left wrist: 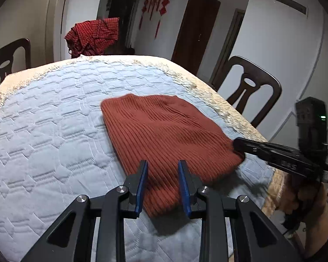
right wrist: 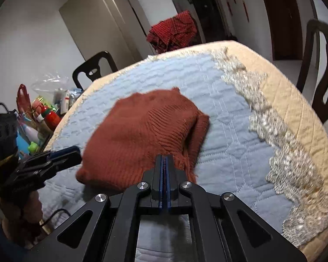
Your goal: Fold small clothes
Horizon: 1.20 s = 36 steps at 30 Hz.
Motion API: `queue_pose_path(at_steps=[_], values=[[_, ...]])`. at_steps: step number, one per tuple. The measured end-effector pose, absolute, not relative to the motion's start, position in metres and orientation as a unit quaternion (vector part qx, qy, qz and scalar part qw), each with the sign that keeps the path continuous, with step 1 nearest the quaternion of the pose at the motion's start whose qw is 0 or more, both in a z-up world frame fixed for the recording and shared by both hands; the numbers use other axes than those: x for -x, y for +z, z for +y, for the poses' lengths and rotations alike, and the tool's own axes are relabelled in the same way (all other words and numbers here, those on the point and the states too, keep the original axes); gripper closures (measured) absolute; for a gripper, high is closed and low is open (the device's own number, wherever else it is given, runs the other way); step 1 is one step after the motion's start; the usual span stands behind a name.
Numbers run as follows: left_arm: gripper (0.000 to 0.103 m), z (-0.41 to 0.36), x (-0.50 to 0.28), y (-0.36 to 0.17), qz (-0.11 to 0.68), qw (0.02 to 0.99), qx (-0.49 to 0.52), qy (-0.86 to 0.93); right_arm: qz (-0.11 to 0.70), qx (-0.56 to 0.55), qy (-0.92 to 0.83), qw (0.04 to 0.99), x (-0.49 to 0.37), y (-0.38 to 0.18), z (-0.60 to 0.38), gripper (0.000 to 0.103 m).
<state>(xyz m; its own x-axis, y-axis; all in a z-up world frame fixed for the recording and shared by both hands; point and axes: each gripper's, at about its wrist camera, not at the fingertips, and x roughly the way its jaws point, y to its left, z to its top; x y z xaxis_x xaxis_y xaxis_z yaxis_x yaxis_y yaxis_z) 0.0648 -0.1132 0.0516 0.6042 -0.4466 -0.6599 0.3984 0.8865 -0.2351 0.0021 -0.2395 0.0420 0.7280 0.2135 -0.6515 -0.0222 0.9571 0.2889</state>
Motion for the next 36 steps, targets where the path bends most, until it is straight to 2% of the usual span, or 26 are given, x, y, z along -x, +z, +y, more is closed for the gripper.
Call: queue_pose_path(at_steps=[9,31,36], values=[[0.073,-0.125,-0.076,0.041,0.387,0.894,0.018,-0.225,0.378,-0.133,0.06,0.914,-0.017,0.028,-0.238,0.102],[0.073,-0.135,-0.067,0.05,0.388,0.89,0.012,-0.241,0.367,-0.124,0.063,0.92,-0.005,0.041,-0.236,0.102],[0.073,-0.131,-0.07,0.049,0.389,0.887,0.021,-0.25,0.388,-0.137,0.056,0.91,-0.01,0.03,-0.243,0.102]])
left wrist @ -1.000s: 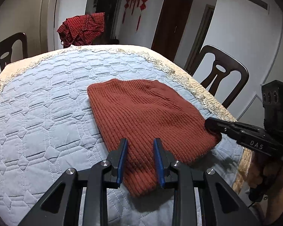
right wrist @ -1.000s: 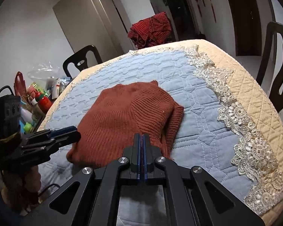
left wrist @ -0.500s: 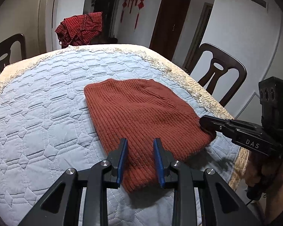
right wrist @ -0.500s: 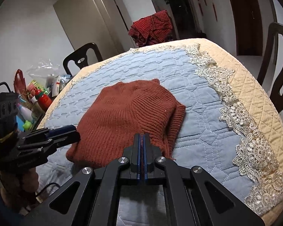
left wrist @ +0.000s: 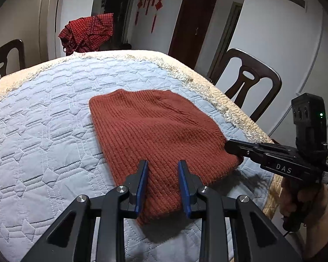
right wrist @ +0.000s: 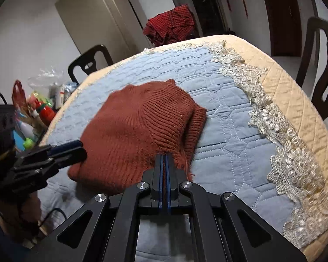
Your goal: Fold small clothes
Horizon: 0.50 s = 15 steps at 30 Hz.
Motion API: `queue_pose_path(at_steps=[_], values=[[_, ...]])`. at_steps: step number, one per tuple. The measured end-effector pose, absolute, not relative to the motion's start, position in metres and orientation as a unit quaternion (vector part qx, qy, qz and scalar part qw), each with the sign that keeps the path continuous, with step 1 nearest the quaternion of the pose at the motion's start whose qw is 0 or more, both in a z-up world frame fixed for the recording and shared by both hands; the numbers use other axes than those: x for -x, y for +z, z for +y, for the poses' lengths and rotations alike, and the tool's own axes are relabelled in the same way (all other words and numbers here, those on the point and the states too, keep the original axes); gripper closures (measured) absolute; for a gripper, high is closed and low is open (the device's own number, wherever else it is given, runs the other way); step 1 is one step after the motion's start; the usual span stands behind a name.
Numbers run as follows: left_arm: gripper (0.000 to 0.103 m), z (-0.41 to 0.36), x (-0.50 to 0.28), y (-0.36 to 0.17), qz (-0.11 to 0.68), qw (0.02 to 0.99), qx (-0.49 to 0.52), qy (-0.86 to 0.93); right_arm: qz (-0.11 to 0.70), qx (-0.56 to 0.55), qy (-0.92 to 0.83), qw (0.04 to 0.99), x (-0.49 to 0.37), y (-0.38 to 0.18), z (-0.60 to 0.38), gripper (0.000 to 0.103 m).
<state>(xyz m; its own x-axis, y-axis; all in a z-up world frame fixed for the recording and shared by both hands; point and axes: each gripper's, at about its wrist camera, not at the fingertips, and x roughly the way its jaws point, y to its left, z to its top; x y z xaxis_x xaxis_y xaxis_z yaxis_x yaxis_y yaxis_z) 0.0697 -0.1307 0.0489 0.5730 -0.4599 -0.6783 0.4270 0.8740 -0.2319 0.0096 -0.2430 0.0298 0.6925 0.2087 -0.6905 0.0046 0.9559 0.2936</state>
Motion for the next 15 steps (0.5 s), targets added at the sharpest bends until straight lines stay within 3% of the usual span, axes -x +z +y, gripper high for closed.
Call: queue_pose_path(at_steps=[6,7,11,15], values=[[0.073,-0.108,-0.076,0.059,0.372,0.897,0.05,-0.233,0.37,-0.134,0.05,0.918,-0.007,0.047,-0.243,0.1],[0.073,-0.103,-0.079,0.058,0.374,0.898,0.055,-0.227,0.368,-0.134,0.047,0.919,-0.007,0.049,-0.244,0.097],[0.073,-0.092,-0.089,0.049,0.385,0.897,0.071,-0.206,0.361,-0.122,0.044,0.923,-0.011,0.05,-0.237,0.058],[0.073,-0.086,-0.096,0.037,0.398,0.891,0.086,-0.201,0.374,-0.097,0.039,0.922,-0.018,0.04,-0.231,0.056]])
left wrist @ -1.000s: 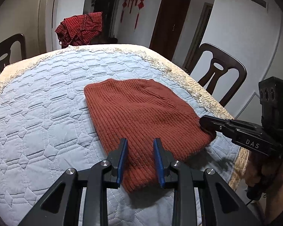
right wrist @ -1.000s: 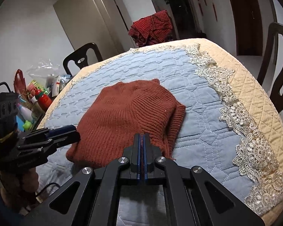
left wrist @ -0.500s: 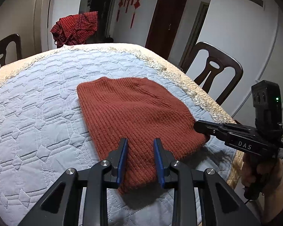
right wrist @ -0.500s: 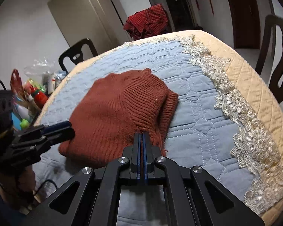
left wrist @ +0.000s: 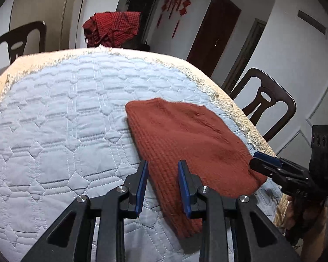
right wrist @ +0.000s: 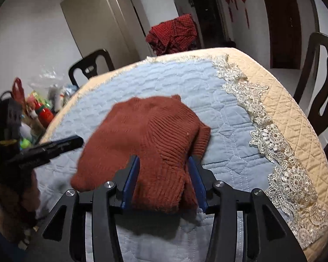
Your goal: Fold small clothes
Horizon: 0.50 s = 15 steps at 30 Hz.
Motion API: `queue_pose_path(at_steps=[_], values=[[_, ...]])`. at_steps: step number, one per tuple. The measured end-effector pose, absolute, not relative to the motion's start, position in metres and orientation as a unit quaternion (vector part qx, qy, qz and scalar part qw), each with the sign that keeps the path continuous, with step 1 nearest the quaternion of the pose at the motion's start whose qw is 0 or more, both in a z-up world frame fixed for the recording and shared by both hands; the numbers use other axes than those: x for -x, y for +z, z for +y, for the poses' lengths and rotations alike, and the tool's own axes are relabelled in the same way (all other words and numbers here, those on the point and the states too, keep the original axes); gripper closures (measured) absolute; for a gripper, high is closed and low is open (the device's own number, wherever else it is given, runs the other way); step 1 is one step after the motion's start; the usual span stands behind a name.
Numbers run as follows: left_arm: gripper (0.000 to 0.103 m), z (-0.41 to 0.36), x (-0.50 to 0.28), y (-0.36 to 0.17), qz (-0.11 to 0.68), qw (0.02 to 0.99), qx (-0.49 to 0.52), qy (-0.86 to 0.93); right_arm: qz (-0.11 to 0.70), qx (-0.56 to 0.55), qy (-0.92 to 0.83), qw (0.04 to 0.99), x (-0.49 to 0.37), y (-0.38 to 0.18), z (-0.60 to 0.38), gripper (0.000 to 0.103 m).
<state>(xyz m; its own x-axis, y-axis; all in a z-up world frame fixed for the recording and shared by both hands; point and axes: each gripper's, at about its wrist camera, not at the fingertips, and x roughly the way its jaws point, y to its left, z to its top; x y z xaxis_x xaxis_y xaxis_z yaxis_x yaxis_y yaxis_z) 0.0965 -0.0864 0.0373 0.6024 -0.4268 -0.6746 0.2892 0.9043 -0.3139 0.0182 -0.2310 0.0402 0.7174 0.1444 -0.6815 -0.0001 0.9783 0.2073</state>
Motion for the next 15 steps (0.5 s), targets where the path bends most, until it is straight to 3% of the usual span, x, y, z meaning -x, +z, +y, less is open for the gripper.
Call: queue_pose_path(at_steps=[2,6,13,15], values=[[0.07,-0.086,-0.1,0.031,0.406,0.886,0.094,-0.205,0.389,-0.101,0.023,0.915,-0.024,0.031,-0.237,0.056],[0.065,-0.087,-0.103,0.026,0.41,0.881,0.108,-0.212,0.401,-0.145,0.026,0.904,-0.03,0.019,-0.258,0.043],[0.063,-0.09,-0.11,0.022,0.417,0.871,0.128,-0.227,0.39,-0.211,0.062,0.894,-0.041,0.019,-0.271,0.042],[0.058,-0.089,-0.111,0.019,0.42,0.868,0.134,-0.228,0.388,-0.224,0.064,0.892,-0.048,0.018,-0.274,0.042]])
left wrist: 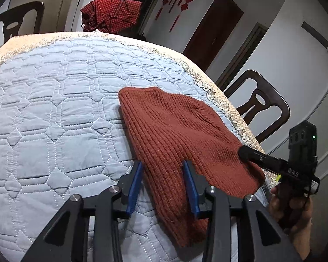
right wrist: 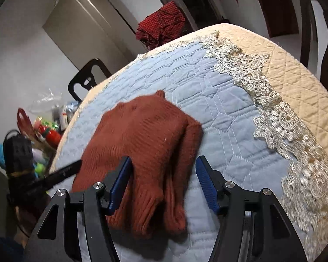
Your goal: Fold small clothes
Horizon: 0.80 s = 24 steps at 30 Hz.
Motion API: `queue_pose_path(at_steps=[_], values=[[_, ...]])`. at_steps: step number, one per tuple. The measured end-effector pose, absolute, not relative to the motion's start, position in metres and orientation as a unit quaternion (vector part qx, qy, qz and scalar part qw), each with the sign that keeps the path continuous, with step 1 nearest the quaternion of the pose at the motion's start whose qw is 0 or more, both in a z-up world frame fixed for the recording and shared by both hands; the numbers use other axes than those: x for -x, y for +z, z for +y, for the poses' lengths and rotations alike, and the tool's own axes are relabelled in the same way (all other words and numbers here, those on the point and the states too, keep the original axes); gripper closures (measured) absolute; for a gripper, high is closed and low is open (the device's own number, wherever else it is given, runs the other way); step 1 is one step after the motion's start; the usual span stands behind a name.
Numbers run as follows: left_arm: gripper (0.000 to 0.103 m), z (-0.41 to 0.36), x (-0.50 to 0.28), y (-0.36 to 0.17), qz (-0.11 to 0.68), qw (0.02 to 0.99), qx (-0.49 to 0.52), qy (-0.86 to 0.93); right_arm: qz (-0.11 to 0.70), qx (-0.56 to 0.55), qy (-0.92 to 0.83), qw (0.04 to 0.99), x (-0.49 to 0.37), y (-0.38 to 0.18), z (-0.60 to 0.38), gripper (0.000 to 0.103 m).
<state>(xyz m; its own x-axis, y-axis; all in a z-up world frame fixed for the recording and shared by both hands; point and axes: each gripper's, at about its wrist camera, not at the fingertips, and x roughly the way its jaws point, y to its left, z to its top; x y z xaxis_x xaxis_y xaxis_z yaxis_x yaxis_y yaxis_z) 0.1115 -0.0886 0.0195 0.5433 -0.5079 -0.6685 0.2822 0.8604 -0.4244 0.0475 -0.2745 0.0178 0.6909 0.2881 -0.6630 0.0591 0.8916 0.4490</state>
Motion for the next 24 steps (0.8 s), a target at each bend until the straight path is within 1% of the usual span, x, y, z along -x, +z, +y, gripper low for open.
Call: queue_pose_path(at_steps=[1,3,13,14,15,17,18,24], values=[[0.055,-0.087,-0.112,0.018,0.421,0.868,0.137,-0.227,0.39,-0.226,0.06,0.89,-0.05,0.016,-0.276,0.042],[0.054,-0.085,-0.112,0.016,0.422,0.866,0.143,-0.227,0.392,-0.232,0.06,0.888,-0.054,0.013,-0.279,0.041],[0.053,-0.086,-0.113,0.013,0.423,0.863,0.152,-0.231,0.398,-0.254,0.103,0.876,-0.068,0.008,-0.281,0.041],[0.053,-0.085,-0.113,0.013,0.424,0.862,0.154,-0.231,0.399,-0.259,0.104,0.873,-0.069,0.008,-0.283,0.044],[0.053,-0.085,-0.113,0.013,0.424,0.862,0.155,-0.231,0.402,-0.258,0.104,0.872,-0.069,0.009,-0.283,0.051],[0.053,-0.085,-0.11,0.013,0.426,0.86,0.155,-0.232,0.406,-0.26,0.115,0.869,-0.066,0.01,-0.28,0.059],[0.053,-0.085,-0.108,0.013,0.427,0.859,0.155,-0.235,0.408,-0.261,0.119,0.867,-0.063,0.01,-0.279,0.061],[0.053,-0.086,-0.116,0.009,0.44,0.845,0.175,-0.248,0.413,-0.271,0.121,0.861,-0.061,0.006,-0.282,0.062]])
